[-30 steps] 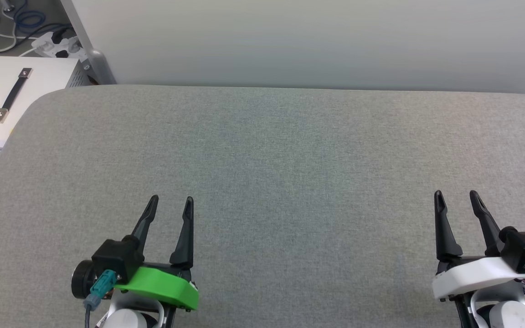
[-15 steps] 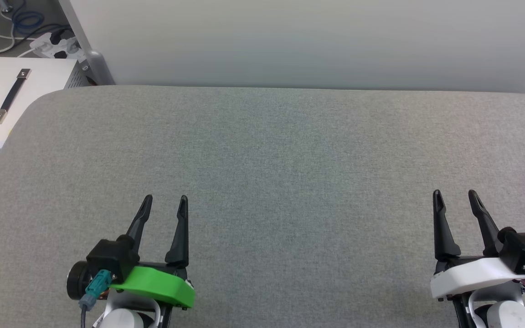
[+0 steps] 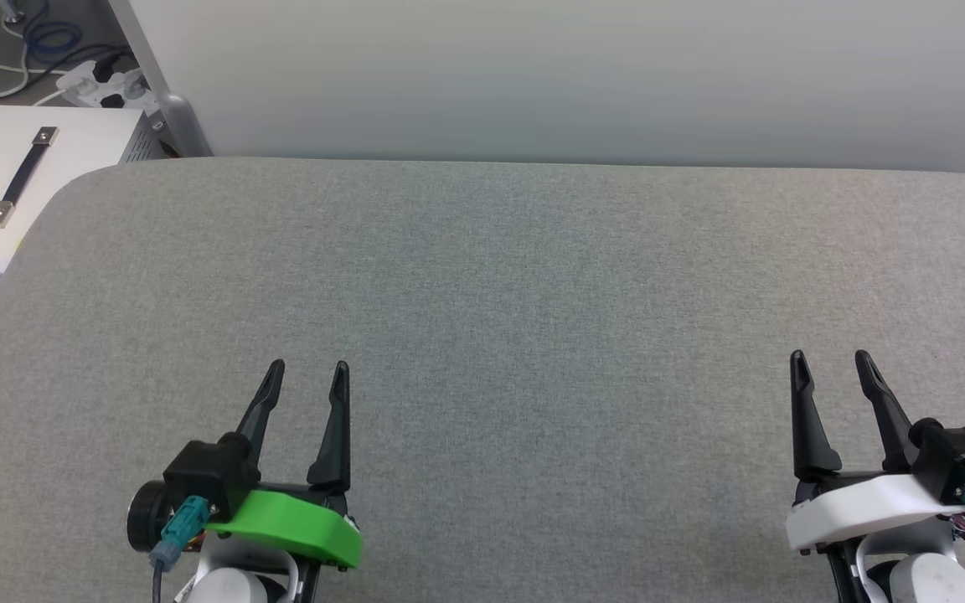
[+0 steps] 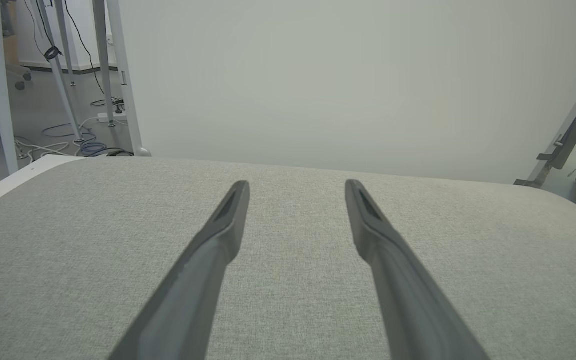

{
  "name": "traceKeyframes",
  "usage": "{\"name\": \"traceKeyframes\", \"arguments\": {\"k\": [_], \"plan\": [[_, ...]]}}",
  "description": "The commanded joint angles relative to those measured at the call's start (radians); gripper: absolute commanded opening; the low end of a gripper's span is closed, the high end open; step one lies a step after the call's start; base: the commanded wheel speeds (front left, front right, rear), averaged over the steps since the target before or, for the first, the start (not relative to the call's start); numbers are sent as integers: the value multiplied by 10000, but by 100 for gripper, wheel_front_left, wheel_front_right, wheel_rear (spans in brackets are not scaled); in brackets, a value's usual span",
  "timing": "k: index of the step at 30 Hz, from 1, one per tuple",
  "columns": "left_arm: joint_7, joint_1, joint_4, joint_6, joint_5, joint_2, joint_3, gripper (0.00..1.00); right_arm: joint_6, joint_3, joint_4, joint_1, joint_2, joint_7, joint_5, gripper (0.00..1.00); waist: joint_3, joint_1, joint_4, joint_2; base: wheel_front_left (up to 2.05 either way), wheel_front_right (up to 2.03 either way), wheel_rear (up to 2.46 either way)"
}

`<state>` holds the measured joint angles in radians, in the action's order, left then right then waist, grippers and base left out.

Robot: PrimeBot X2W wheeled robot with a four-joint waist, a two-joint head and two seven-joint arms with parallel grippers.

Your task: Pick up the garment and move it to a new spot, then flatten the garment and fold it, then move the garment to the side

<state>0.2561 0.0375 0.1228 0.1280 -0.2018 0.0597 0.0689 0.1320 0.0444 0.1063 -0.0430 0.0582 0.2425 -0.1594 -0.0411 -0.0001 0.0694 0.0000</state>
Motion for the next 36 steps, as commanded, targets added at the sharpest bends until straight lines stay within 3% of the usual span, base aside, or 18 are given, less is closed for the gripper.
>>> {"name": "traceKeyframes", "arguments": {"k": [1, 15, 16, 36], "plan": [[57, -63, 45, 27, 104, -64, 20, 100, -13, -39, 28, -84, -57, 83, 63, 100, 5, 1, -3, 0, 0, 0, 0], [57, -47, 42, 27, 70, -73, 63, 100, -13, -72, 25, -93, -69, 105, 42, 100, -21, 1, -4, 0, 0, 0, 0], [-1, 0, 6, 0, 0, -6, 54, 0, 0, -65, 9, -1, -44, 13, 0, 0, -22, 1, -5, 0, 0, 0, 0], [-342, -45, -158, -163, 254, -10, -36, 0, -2, -115, -131, 55, -47, -312, 200, 0, 34, 1, -93, 0, 0, 0, 0]]}}
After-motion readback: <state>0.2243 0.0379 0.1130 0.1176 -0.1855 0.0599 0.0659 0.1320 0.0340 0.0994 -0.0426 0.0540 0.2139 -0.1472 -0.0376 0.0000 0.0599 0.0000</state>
